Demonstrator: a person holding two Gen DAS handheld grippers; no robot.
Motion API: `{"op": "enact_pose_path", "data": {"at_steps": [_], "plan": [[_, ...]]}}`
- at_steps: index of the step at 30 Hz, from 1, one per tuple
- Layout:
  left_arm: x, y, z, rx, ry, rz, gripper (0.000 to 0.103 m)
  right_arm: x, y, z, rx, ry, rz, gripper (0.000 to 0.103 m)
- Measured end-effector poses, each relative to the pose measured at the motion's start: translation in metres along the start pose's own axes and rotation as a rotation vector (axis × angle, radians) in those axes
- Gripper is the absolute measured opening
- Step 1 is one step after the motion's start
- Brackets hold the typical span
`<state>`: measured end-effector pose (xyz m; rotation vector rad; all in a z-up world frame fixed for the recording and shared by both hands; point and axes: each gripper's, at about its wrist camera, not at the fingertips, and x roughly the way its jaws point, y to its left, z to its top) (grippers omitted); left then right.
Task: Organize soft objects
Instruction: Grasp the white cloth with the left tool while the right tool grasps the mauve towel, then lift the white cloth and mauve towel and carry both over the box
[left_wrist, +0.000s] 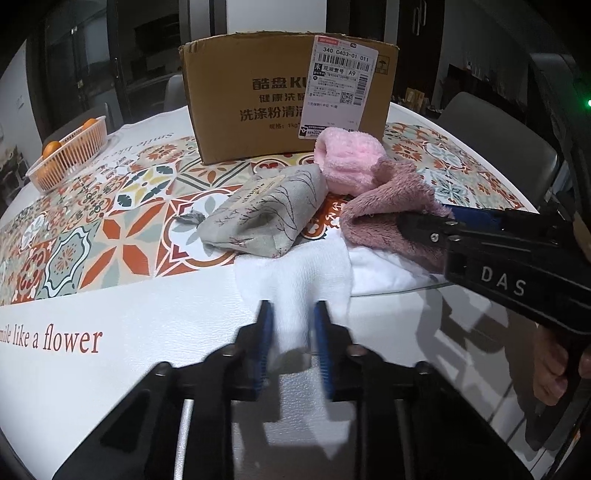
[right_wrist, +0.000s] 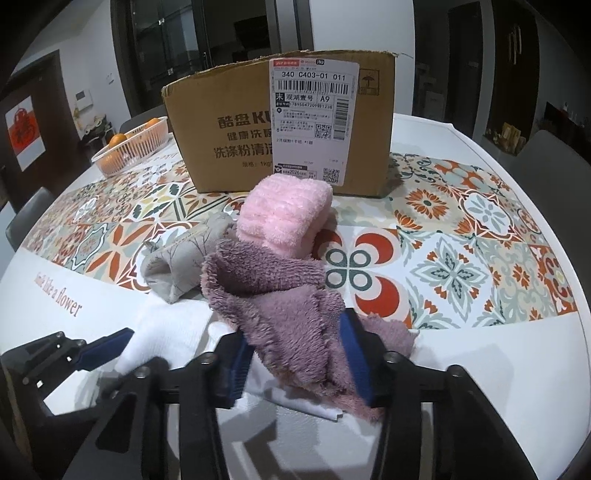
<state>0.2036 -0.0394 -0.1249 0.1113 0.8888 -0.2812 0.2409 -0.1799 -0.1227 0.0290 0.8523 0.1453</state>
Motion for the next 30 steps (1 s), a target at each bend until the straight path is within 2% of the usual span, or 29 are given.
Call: {"op": "enact_pose_path", "data": {"at_steps": [4,7,18,30], "plan": [[-0.002,0.001,0.001,-0.012,0.005,0.002,0.010,-0.007,0.002,0.001,-0.010,-0.025,-0.012,0.025],[-0.008,0.001,0.000,-0.012,-0.008,0.008,0.009,-0.015,0.005,0.002,-0.022,-0.048,-0.022,0.021],[-0.050,0.001,0.000,0.002,-0.103,0.051,0.009,-0.043,0.011,0.003,-0.006,-0.094,-0.010,0.020],[-0.089,0.001,0.012,-0.016,-0.205,0.048,0.009,-0.078,0.015,0.003,0.025,-0.144,-0.002,0.020]]}}
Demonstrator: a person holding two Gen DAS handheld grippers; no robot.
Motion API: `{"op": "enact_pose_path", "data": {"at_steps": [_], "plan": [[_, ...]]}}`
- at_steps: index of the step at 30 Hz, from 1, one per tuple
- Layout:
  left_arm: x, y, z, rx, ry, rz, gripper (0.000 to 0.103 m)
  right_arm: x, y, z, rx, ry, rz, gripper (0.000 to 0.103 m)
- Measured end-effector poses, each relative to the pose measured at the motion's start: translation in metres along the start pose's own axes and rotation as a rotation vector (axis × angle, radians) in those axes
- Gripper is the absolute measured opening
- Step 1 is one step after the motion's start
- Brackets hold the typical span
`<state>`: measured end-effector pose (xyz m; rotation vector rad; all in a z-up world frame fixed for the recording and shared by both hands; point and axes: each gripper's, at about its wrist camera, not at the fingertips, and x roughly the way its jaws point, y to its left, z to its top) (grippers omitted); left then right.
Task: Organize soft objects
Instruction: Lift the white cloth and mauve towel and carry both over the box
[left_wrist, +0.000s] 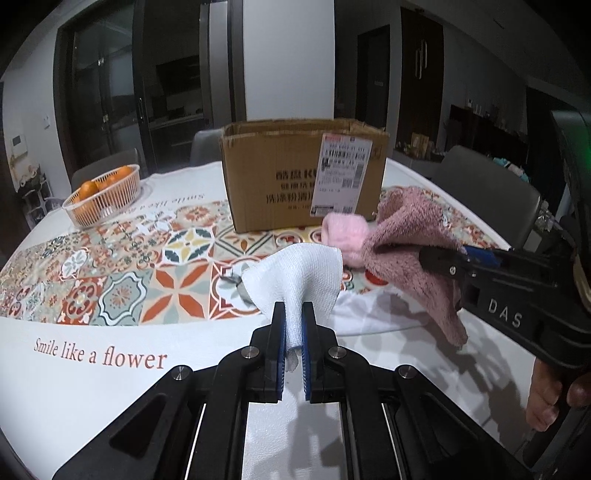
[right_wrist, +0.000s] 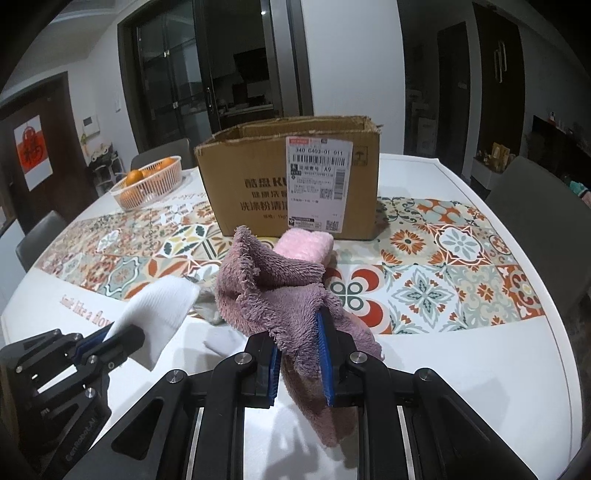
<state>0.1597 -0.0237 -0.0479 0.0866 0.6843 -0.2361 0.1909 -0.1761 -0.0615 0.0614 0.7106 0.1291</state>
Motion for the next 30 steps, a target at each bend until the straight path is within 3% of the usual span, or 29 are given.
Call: {"op": "enact_pose_path", "data": {"at_steps": [30], "plan": [[-0.062,0.003,0.057,-0.001,-0.270,0.006,0.009,-0.069,0.007,0.039,0.034,-0.220,-0.004,0.020]]}}
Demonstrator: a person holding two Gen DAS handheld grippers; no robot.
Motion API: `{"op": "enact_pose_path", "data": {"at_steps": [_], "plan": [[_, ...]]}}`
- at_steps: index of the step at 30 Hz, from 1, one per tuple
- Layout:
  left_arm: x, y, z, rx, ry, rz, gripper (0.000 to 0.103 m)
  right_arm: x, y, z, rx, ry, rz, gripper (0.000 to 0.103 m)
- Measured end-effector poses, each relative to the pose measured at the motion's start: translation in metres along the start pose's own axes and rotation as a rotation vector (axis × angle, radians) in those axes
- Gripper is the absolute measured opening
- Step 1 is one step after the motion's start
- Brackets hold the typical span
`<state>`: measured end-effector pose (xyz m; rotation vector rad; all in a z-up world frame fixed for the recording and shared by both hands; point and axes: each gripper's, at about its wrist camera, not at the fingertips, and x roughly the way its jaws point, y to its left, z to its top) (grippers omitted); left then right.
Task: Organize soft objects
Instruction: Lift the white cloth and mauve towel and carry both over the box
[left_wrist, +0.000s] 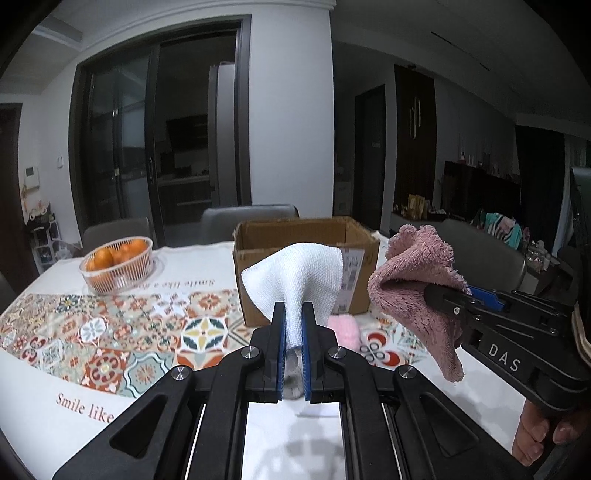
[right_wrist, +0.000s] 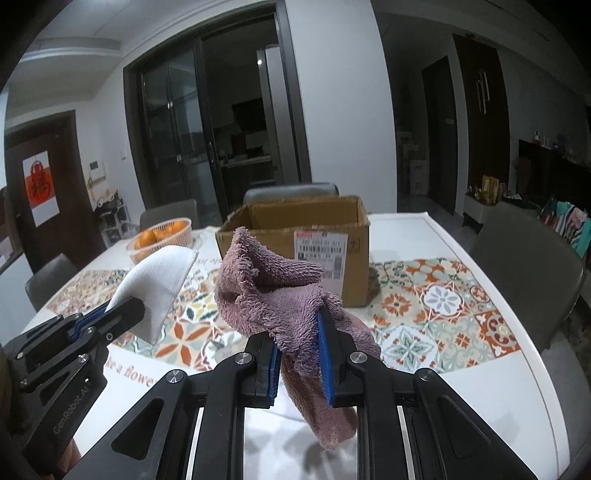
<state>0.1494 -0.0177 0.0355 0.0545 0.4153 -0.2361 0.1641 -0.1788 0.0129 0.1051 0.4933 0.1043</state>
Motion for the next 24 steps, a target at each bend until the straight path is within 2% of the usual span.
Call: {"op": "enact_pose_path", "data": {"at_steps": [12,24], "plan": [[-0.002,-0.001,0.031,0.008,-0.091,0.001,0.009,-0.012,-0.001,0.026,0.025,-0.104,0.002,0.020],[0.010,0.004,0.058,0.022,-0.167,0.016,0.009,-0.006,-0.005,0.055,0.034,-0.183,0.009,0.020]]}}
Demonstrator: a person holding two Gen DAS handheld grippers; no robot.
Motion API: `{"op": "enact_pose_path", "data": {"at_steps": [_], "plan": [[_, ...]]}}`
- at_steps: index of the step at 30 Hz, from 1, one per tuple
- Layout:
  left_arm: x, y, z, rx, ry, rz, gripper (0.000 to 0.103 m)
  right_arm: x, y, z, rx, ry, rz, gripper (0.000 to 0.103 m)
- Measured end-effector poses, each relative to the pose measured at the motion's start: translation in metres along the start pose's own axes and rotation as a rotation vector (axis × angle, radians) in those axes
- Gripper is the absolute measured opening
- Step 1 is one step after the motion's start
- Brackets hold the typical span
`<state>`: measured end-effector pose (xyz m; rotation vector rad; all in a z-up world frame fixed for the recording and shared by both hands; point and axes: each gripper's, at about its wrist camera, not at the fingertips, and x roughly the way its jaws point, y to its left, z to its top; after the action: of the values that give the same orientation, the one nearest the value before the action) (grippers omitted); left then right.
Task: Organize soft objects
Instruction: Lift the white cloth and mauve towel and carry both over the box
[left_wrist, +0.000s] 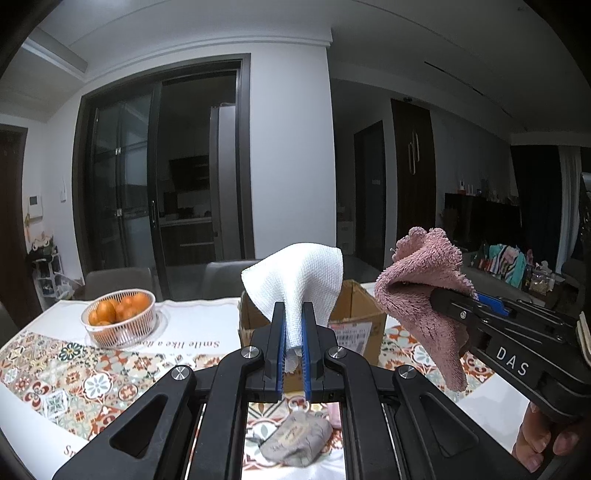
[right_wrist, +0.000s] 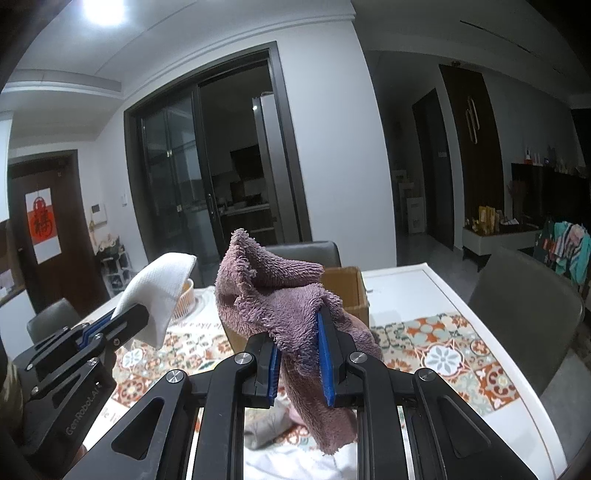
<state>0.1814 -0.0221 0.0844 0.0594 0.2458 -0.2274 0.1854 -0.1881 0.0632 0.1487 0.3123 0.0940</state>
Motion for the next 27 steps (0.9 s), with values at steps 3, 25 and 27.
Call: {"op": "enact_pose_path", "data": {"at_steps": [3,25,27], "plan": [[0.005,0.003,0.005,0.003,-0.016,0.003,0.009,0.004,0.000,0.005,-0.004,-0.016,0.001,0.020],[0.061,0.015,0.024,0.023,-0.076,0.016,0.009,0.052,0.005,0.035,-0.035,-0.089,0.019,0.020],[0.069,0.015,0.025,0.028,-0.077,0.016,0.009,0.058,0.005,0.036,-0.036,-0.087,0.021,0.020]]}}
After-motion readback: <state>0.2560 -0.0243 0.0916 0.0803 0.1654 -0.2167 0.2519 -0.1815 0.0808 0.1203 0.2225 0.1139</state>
